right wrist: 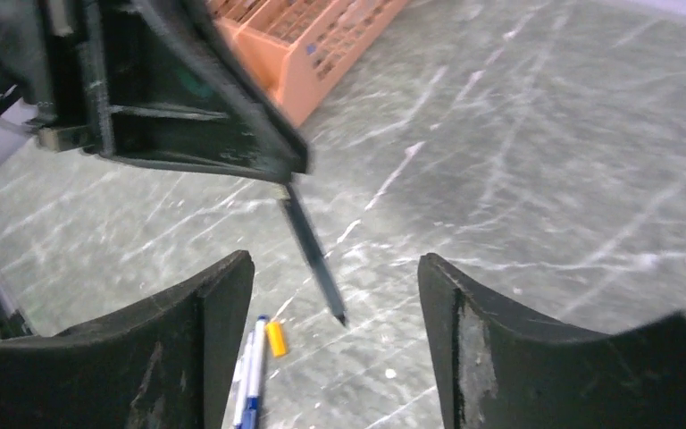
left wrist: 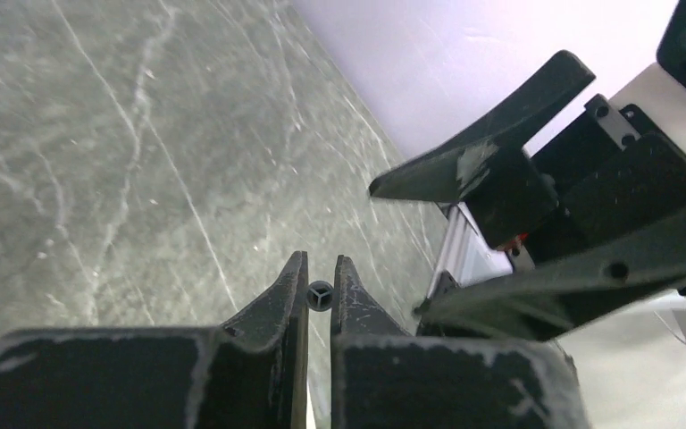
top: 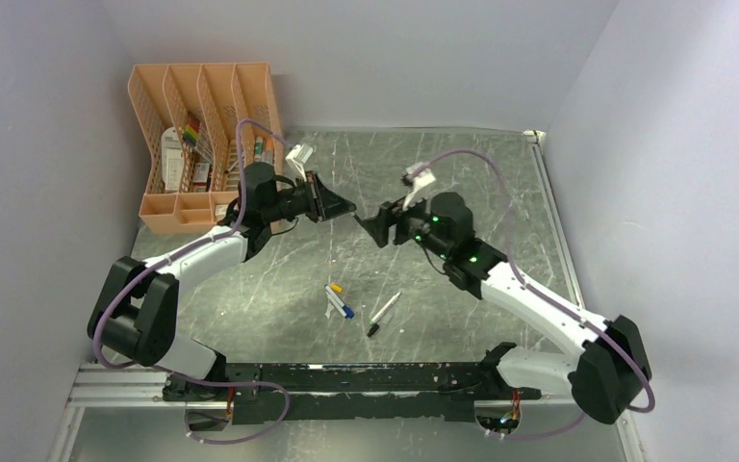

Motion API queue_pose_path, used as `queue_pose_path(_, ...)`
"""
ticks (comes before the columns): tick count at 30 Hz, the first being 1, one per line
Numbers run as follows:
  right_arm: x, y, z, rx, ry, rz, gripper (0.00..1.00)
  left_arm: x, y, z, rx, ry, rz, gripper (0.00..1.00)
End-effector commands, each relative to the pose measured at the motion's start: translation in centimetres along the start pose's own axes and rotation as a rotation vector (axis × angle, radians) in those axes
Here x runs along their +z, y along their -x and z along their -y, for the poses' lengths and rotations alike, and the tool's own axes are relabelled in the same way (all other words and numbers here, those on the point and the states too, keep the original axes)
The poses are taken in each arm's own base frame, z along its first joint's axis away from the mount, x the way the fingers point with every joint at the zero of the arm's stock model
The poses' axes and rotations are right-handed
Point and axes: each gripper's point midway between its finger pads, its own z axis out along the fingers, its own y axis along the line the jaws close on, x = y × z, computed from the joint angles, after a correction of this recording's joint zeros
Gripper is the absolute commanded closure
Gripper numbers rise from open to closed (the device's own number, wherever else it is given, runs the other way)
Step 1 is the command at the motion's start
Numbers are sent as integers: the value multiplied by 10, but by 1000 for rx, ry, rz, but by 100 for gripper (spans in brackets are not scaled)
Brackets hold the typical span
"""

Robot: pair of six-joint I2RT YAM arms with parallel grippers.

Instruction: Insert the pens into the pen caps

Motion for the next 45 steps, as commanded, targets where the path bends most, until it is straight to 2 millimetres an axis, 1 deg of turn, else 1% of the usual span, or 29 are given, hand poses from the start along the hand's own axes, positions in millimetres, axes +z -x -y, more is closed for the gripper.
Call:
queue_pose_path(1, -20, 29, 39, 306, -103, 181, 28, -3, 44, 10, 119, -7, 199, 93)
queue_pose_path(2, -23, 28, 47, 366, -102, 199, 27, -3, 49, 15, 140, -27, 228, 93)
queue_pose_path(4, -28, 30, 57, 581, -50, 237, 25, -5, 57, 26, 192, -82, 283, 93)
queue_pose_path(6, -32, 30, 56, 780, 66, 276, 25, -10, 60, 40, 276, -152, 357, 93)
queue_pose_path(7, -35, 31, 55, 867, 133, 303, 25, -12, 61, 52, 350, -203, 403, 93)
queue_pose_path(8, -34, 28, 56, 960, 188, 313, 25, -13, 61, 60, 412, -244, 432, 93)
queue_pose_path(9, -36, 30, 55, 1014, 245, 335, 25, -12, 62, 64, 456, -272, 451, 93)
queue_pose_path(11, -41, 35, 50, 1081, 347, 376, 25, -5, 63, 64, 486, -282, 452, 93)
queue_pose_path(13, -40, 39, 47, 1123, 412, 386, 24, 1, 62, 64, 521, -278, 463, 93)
queue_pose_path(14, -40, 45, 45, 1126, 448, 397, 23, 5, 61, 63, 535, -270, 466, 93)
queue_pose_path(17, -35, 46, 48, 1166, 480, 403, 21, 19, 56, 59, 573, -239, 445, 93)
queue_pose_path(19, -36, 53, 48, 1201, 524, 421, 23, 30, 49, 58, 597, -218, 419, 93)
queue_pose_path(22, -31, 54, 50, 1235, 543, 421, 28, 41, 41, 54, 616, -176, 396, 93)
queue_pose_path(24, -27, 49, 53, 1249, 511, 407, 29, 41, 44, 54, 613, -157, 422, 93)
queue_pose_path(26, -24, 48, 51, 1241, 495, 393, 30, 39, 49, 55, 611, -138, 454, 93)
queue_pose_path(30, -25, 52, 45, 1223, 503, 383, 32, 42, 56, 50, 655, -84, 476, 93)
queue_pose_path(32, -25, 54, 44, 1225, 503, 377, 37, 45, 58, 48, 657, -67, 483, 93)
queue_pose_path(37, -26, 53, 42, 1223, 499, 373, 43, 52, 61, 47, 644, -63, 500, 93)
queue_pose_path(39, -26, 52, 43, 1226, 491, 372, 50, 56, 58, 46, 647, -60, 491, 93)
queue_pose_path(41, -26, 52, 42, 1225, 503, 373, 61, 59, 55, 45, 656, -56, 480, 93)
queue_pose_path(42, -27, 52, 42, 1225, 517, 378, 65, 59, 53, 46, 658, -60, 476, 93)
queue_pose_path(44, -27, 51, 42, 1254, 537, 381, 66, 59, 50, 50, 657, -74, 474, 93)
queue_pose_path(45, -27, 51, 42, 1269, 547, 382, 63, 58, 51, 52, 657, -70, 481, 93)
